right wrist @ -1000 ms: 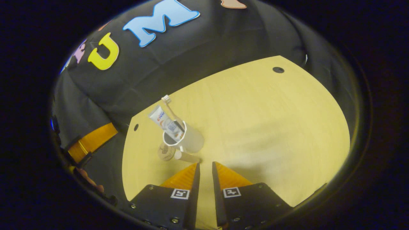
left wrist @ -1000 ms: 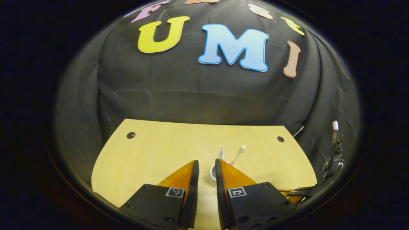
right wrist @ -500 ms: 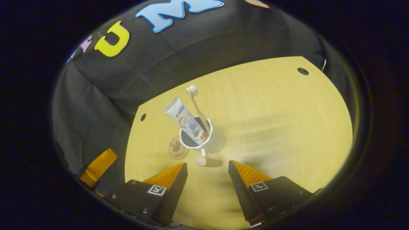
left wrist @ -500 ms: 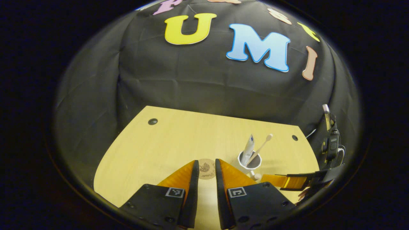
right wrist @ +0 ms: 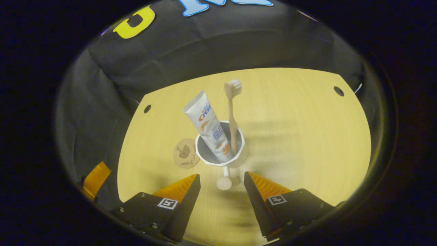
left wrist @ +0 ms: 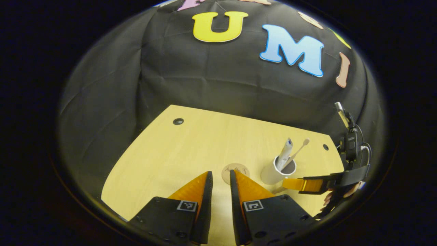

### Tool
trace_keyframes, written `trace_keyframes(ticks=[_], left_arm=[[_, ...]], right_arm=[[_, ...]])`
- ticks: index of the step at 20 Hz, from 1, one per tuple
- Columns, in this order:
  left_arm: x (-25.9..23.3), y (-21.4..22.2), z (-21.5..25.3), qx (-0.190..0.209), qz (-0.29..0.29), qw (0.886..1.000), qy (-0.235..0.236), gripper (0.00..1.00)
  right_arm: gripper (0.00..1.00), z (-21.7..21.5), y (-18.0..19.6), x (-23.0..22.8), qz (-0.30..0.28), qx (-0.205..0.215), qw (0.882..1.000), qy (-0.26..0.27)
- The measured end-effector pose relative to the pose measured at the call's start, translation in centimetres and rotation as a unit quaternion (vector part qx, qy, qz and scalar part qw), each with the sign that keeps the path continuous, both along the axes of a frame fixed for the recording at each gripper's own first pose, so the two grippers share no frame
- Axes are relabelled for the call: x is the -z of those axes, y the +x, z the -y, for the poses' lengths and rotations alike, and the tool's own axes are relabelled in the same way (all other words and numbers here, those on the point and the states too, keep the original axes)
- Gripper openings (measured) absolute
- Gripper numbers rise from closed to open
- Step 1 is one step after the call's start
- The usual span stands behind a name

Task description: Put the toothbrush and toothpaste on the desktop into the cup, then pick up the cup and place it on the coaster on the desktop.

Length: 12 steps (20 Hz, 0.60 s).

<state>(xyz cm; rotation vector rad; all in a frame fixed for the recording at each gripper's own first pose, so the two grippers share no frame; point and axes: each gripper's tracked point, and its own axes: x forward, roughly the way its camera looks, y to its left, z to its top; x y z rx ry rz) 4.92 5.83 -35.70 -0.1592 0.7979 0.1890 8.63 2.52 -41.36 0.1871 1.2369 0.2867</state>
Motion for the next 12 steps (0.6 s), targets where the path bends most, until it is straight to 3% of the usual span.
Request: trace_keyframes(ticks=[4, 5, 6, 7, 12], left_arm=[[0.4, -0.6, -1.7, -0.019, -0.005, 1.000, 0.004, 0.35], [0.6, -0.7, -2.0, -0.023, -0.006, 1.000, 0.005, 0.35], [0.8, -0.7, -2.3, -0.028, -0.007, 1.000, 0.005, 0.31], [0.9, -0.8, -2.7, -0.032, -0.008, 0.999, 0.006, 0.35], [1.4, -1.6, -3.8, -0.049, -0.016, 0.999, 0.004, 0.31]], right_arm=[[0.80, -0.4, 0.3, 1.6, -0.011, -0.023, 0.999, -0.021], [0.79, -0.5, 0.3, 2.0, -0.015, -0.030, 0.999, -0.025], [0.72, -0.5, 0.4, 2.4, -0.017, -0.034, 0.999, -0.030], [0.77, -0.5, 0.6, 2.8, -0.019, -0.037, 0.998, -0.037], [0.70, -0.3, 0.5, 4.4, -0.044, -0.059, 0.995, -0.060]])
